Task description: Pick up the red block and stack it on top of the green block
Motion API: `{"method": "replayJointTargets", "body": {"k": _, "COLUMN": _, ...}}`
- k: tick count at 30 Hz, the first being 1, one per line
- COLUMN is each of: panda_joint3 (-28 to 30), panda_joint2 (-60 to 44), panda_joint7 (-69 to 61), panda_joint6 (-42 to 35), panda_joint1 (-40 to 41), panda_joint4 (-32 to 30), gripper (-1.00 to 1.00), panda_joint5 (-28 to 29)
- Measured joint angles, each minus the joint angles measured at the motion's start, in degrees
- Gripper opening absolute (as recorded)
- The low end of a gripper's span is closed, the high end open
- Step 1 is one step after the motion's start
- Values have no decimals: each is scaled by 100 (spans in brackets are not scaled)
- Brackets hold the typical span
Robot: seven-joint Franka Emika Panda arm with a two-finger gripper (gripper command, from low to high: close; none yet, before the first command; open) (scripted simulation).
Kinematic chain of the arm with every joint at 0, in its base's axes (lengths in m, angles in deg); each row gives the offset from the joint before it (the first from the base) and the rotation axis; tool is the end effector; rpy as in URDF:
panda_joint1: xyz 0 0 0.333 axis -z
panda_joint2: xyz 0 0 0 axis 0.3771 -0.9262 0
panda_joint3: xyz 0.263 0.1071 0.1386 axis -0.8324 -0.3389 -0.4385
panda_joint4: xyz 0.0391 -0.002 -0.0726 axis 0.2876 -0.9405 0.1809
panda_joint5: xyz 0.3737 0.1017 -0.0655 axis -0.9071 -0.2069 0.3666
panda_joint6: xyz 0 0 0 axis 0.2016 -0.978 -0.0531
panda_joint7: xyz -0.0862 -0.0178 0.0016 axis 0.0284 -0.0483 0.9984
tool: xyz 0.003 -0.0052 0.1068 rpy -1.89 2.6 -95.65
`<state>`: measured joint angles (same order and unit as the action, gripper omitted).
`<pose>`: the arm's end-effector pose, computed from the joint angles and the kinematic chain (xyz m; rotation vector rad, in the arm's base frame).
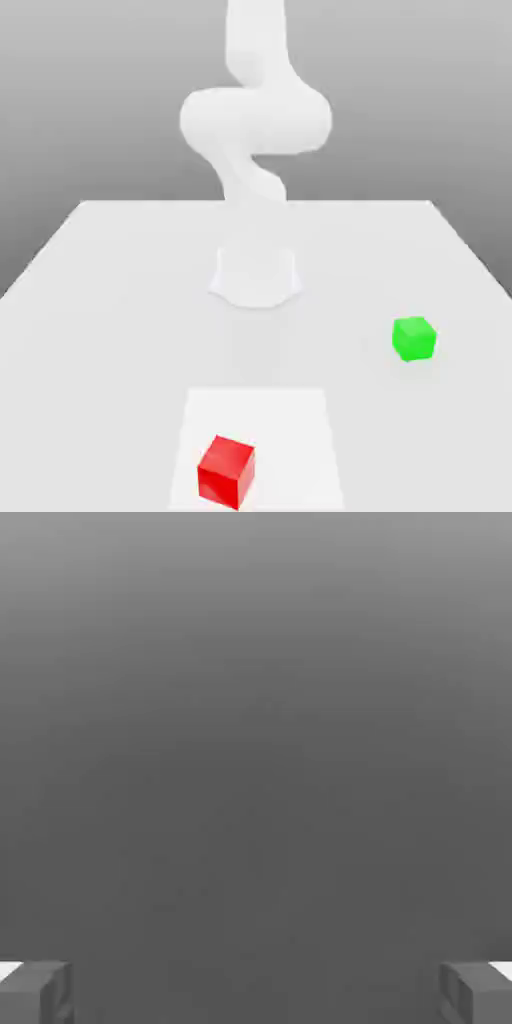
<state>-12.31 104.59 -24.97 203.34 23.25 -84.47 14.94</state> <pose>0.3808 -0.0011 0.6725 -2.4741 1.1002 -0.9513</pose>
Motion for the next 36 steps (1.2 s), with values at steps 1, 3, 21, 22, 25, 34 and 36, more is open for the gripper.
{"method": "replayJointTargets", "body": {"k": 1, "panda_joint3": -28, "panda_joint2": -226, "panda_joint7": 83, "panda_joint6": 89, "panda_joint1": 45, "panda_joint4": -45, "gripper": 0, "panda_joint5": 21}}
{"method": "replayJointTargets", "body": {"k": 3, "panda_joint3": -80, "panda_joint2": -655, "panda_joint7": 242, "panda_joint6": 258, "panda_joint1": 130, "panda_joint4": -131, "gripper": 0, "panda_joint5": 61}}
{"method": "replayJointTargets", "body": {"k": 21, "panda_joint3": -187, "panda_joint2": -4394, "panda_joint7": 1491, "panda_joint6": 1734, "panda_joint1": 558, "panda_joint4": -883, "gripper": 0, "panda_joint5": 221}}
{"method": "replayJointTargets", "body": {"k": 22, "panda_joint3": -184, "panda_joint2": -4600, "panda_joint7": 1531, "panda_joint6": 1817, "panda_joint1": 559, "panda_joint4": -925, "gripper": 0, "panda_joint5": 189}}
{"method": "replayJointTargets", "body": {"k": 25, "panda_joint3": -188, "panda_joint2": -5217, "panda_joint7": 1618, "panda_joint6": 2128, "panda_joint1": 576, "panda_joint4": -1001, "gripper": 0, "panda_joint5": 107}}
{"method": "replayJointTargets", "body": {"k": 34, "panda_joint3": -106, "panda_joint2": -6179, "panda_joint7": 1694, "panda_joint6": 2905, "panda_joint1": 513, "panda_joint4": -884, "gripper": -100, "panda_joint5": 170}}
{"method": "replayJointTargets", "body": {"k": 36, "panda_joint3": -102, "panda_joint2": -6245, "panda_joint7": 1702, "panda_joint6": 2962, "panda_joint1": 510, "panda_joint4": -874, "gripper": -100, "panda_joint5": 180}}
